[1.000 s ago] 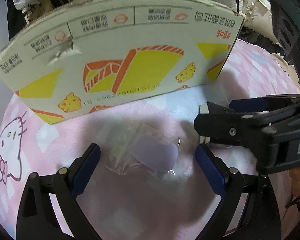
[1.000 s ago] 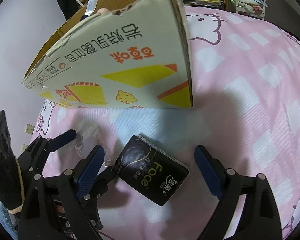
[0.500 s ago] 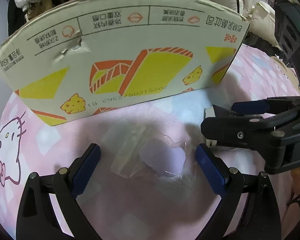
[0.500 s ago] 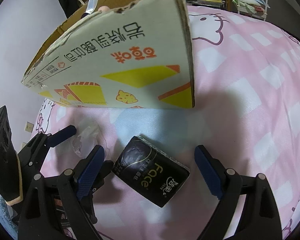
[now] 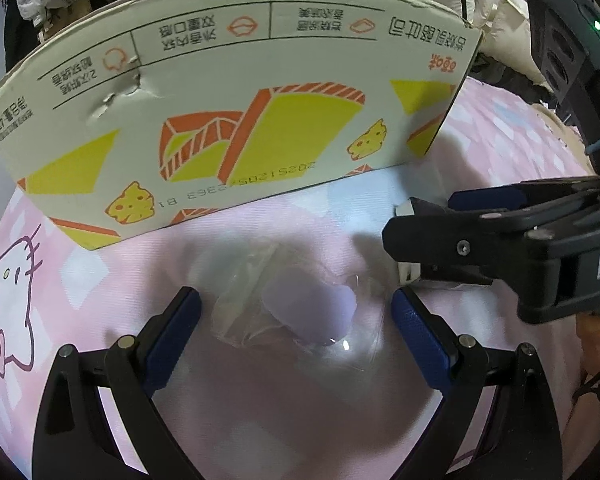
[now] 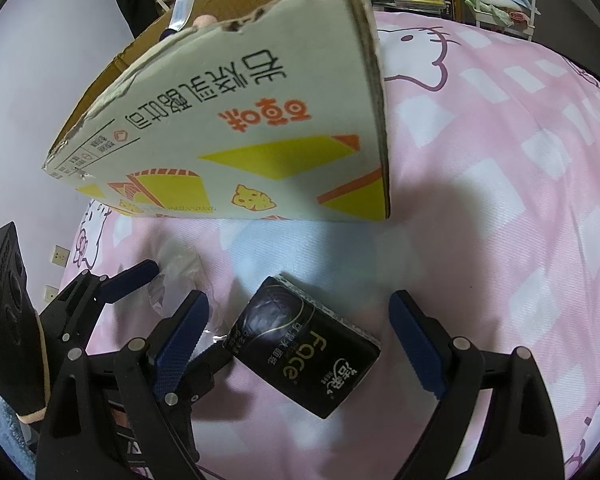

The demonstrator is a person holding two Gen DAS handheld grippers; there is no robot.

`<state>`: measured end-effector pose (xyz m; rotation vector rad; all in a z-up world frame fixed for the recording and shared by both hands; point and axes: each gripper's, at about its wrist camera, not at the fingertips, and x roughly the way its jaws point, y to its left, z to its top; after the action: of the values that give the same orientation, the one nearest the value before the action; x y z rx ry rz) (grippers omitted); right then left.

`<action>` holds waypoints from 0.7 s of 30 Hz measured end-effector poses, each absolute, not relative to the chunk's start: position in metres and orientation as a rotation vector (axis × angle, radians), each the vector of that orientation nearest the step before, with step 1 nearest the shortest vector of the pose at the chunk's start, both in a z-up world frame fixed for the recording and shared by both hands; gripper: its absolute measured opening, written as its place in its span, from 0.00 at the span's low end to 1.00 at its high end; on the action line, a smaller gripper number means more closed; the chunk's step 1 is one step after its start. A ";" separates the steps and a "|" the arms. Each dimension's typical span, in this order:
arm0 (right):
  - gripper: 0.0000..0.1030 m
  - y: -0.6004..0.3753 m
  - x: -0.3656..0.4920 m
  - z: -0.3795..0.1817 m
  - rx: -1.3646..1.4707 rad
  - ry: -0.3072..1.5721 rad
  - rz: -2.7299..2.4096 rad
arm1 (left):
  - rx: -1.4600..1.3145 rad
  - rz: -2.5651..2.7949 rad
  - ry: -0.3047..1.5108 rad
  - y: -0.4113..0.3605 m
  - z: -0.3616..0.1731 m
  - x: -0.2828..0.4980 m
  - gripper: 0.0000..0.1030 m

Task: Organize soft objects
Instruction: 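Close the left gripper on the clear bag while the right gripper grasps the Face tissue pack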

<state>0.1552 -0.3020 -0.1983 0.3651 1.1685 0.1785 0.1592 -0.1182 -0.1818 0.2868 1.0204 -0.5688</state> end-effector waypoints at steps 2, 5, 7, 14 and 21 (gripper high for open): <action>0.93 -0.302 0.155 -0.198 0.356 1.169 0.177 | 0.292 -0.565 1.017 -0.122 -0.183 0.159 0.92; 0.93 -0.297 0.155 -0.200 0.335 1.174 0.162 | 0.277 -0.553 1.025 -0.135 -0.187 0.159 0.92; 0.93 -0.293 0.154 -0.200 0.317 1.174 0.157 | 0.284 -0.550 1.016 -0.138 -0.188 0.156 0.89; 0.84 -0.292 0.152 -0.202 0.316 1.171 0.129 | 0.314 -0.569 0.997 -0.146 -0.185 0.146 0.77; 0.74 -0.304 0.144 -0.200 0.328 1.177 0.109 | 0.313 -0.551 0.992 -0.145 -0.181 0.140 0.76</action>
<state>0.1435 -0.3041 -0.1995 0.3280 1.1765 0.1093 0.1405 -0.1455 -0.1809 0.3126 0.9917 -0.5512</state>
